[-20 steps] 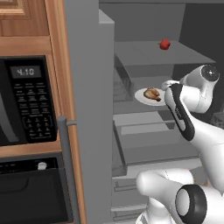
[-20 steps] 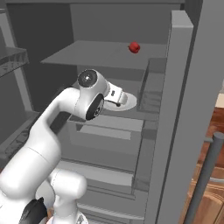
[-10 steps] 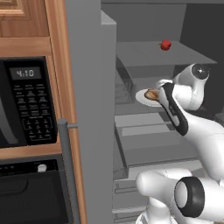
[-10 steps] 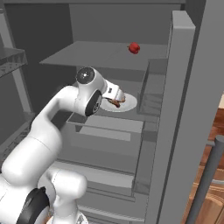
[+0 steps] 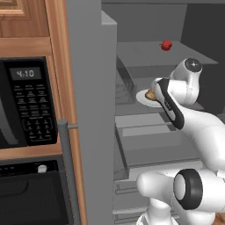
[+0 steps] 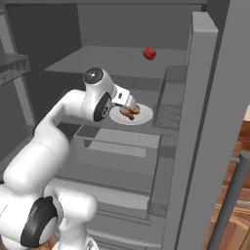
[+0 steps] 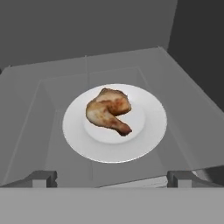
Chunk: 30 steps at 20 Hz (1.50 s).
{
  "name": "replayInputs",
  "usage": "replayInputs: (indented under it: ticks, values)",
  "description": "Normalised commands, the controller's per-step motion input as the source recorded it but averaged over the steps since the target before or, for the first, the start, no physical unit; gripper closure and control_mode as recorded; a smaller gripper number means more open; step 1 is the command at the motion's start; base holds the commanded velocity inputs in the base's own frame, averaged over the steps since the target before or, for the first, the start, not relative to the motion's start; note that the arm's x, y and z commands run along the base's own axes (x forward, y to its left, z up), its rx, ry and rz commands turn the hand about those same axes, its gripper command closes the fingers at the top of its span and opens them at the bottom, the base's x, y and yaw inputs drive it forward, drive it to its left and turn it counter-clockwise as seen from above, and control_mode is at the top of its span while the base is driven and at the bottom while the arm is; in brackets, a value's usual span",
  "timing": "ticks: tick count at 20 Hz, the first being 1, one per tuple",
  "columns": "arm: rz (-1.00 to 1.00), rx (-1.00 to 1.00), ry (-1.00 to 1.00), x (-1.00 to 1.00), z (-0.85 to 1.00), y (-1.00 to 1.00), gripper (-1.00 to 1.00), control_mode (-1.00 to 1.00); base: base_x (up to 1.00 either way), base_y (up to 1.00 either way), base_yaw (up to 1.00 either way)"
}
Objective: Retrieve the chicken drumstick from the fridge and place it on the saucepan with marinade on the stove.
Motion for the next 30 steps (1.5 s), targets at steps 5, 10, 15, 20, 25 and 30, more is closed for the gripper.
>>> replayInputs:
  ticks: [5,10,15,20,25,30]
  values:
    - [0.03,0.0,0.01,0.0,-0.35,0.0,-1.0,-1.0,0.0,0.0,0.0]
    - [0.1,0.0,0.0,0.0,-0.2,0.0,-1.0,-1.0,0.0,0.0,0.0]
    - [0.12,0.0,0.03,0.19,-0.13,0.0,-1.0,-1.0,0.0,0.0,0.0]
    - [0.08,0.0,0.04,0.45,-0.1,0.0,-1.0,-1.0,0.0,0.0,0.0]
    - [0.03,-0.01,0.05,0.43,-0.06,0.0,-1.0,-1.0,0.0,0.0,0.0]
    - [0.0,-0.05,0.01,0.38,-0.16,-0.02,-1.0,-1.0,0.0,0.0,0.0]
